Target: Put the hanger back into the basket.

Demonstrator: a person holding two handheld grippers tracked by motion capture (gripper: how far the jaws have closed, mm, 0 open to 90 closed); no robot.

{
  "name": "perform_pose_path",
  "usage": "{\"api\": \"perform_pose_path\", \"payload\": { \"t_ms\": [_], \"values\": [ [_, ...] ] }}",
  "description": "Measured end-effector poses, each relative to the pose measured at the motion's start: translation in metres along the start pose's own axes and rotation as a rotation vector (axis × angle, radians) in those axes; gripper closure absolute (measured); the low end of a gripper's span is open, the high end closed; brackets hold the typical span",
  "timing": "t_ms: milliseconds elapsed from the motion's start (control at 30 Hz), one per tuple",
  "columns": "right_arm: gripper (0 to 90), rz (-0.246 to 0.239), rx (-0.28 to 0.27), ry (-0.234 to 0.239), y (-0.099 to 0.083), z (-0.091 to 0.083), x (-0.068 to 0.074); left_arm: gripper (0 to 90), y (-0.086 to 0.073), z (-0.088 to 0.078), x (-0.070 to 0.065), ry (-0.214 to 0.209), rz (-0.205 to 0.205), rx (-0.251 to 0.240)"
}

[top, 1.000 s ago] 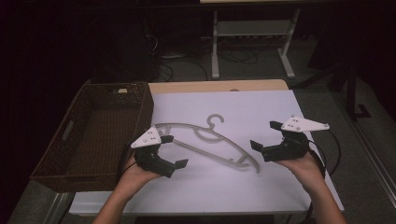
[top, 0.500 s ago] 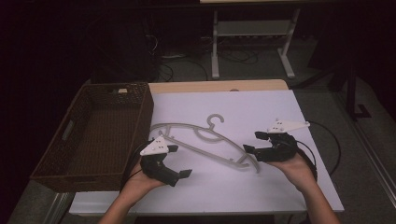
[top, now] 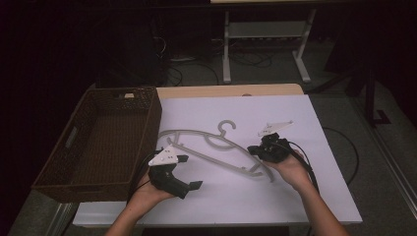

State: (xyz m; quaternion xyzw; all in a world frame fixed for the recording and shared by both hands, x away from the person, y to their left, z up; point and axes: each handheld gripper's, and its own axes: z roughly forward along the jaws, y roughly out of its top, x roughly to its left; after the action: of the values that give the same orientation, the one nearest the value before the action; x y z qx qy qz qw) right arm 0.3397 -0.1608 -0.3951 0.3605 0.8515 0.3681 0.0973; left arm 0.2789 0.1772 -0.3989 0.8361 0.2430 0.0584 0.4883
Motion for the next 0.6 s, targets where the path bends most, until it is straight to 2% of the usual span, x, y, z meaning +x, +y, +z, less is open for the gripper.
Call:
{"api": "perform_pose_path", "payload": {
  "t_ms": [33,267,433,500,600],
  "values": [
    [89.1,0.000,0.000,0.000,0.000,0.000,0.000,0.0,0.000,0.000,0.000,-0.002,0.001,0.001],
    [89.2,-0.023,0.094,-0.024,-0.003,0.018,0.000,0.0,-0.001,0.001,0.000,-0.003,-0.001,0.004],
    [89.3,-0.010,0.139,-0.034,-0.008,0.025,-0.003,0.0,-0.001,0.000,0.000,-0.004,-0.003,0.003],
    [89.3,-0.016,0.174,-0.046,-0.011,0.030,-0.005,0.0,-0.001,0.000,0.000,-0.003,-0.004,0.003],
    [89.4,-0.018,0.193,-0.042,-0.013,0.032,-0.007,0.0,-0.001,0.000,0.001,-0.003,-0.006,0.001]
  ]
}}
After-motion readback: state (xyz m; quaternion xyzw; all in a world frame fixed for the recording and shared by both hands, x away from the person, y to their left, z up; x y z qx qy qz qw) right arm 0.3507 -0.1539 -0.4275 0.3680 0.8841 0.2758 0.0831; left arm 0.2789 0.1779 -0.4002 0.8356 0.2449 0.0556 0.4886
